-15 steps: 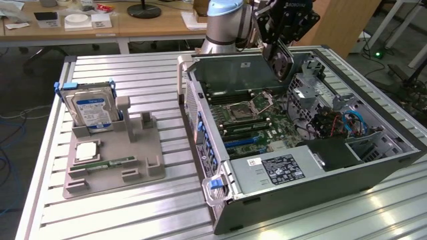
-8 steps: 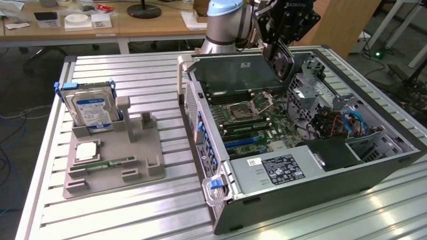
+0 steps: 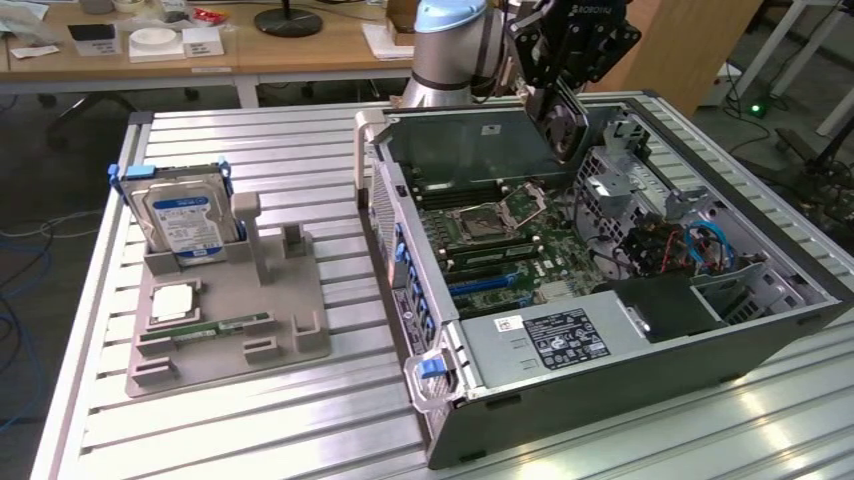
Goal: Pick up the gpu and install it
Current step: 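Insert the gpu into the slot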
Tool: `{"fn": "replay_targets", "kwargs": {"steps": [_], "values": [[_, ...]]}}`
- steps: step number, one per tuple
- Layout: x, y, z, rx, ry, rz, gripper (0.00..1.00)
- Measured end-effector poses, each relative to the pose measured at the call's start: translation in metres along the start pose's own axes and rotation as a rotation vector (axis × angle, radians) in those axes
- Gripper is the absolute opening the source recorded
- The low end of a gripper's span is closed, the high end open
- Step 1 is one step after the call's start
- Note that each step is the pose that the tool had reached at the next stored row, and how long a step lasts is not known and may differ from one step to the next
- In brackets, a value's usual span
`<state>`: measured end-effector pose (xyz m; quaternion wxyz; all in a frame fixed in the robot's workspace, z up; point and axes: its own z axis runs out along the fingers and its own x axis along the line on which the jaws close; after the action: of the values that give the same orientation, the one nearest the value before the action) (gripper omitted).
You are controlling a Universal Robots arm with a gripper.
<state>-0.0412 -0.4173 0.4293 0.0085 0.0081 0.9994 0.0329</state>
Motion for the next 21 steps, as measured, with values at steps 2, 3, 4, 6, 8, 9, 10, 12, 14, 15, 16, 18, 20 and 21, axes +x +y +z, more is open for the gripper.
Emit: {"fn": "replay_targets", "kwargs": {"steps": [2, 3, 4, 6, 8, 9, 10, 12, 14, 15, 16, 18, 20, 21], "values": [[0.0, 0.0, 0.0, -0.0002, 0.0003, -0.004, 0.28], [0.0, -0.0001, 0.0001, -0.0004, 0.0005, -0.007, 0.28], [0.0, -0.0001, 0.0, -0.0004, 0.0006, -0.009, 0.28], [0.0, -0.0001, 0.0, -0.0006, 0.001, -0.014, 0.28], [0.0, -0.0001, 0.0, -0.0008, 0.0018, -0.027, 0.28], [0.0, -0.0002, 0.0, -0.001, 0.0022, -0.033, 0.28], [0.0, -0.0002, 0.0, -0.001, 0.0027, -0.039, 0.28], [0.0, -0.0003, 0.0, -0.0013, 0.0036, -0.054, 0.28], [0.0, -0.0004, 0.0, -0.0016, 0.0048, -0.071, 0.28], [0.0, -0.0005, 0.0, -0.0017, 0.0053, -0.079, 0.28], [0.0, -0.0004, 0.0, -0.0018, 0.0058, -0.087, 0.28], [0.0, -0.0005, 0.0, -0.002, 0.0067, -0.1, 0.28], [0.0, -0.0005, 0.0, -0.0029, 0.0074, -0.111, 0.28], [0.0, -0.0005, 0.0, -0.0034, 0.0077, -0.117, 0.28]]}}
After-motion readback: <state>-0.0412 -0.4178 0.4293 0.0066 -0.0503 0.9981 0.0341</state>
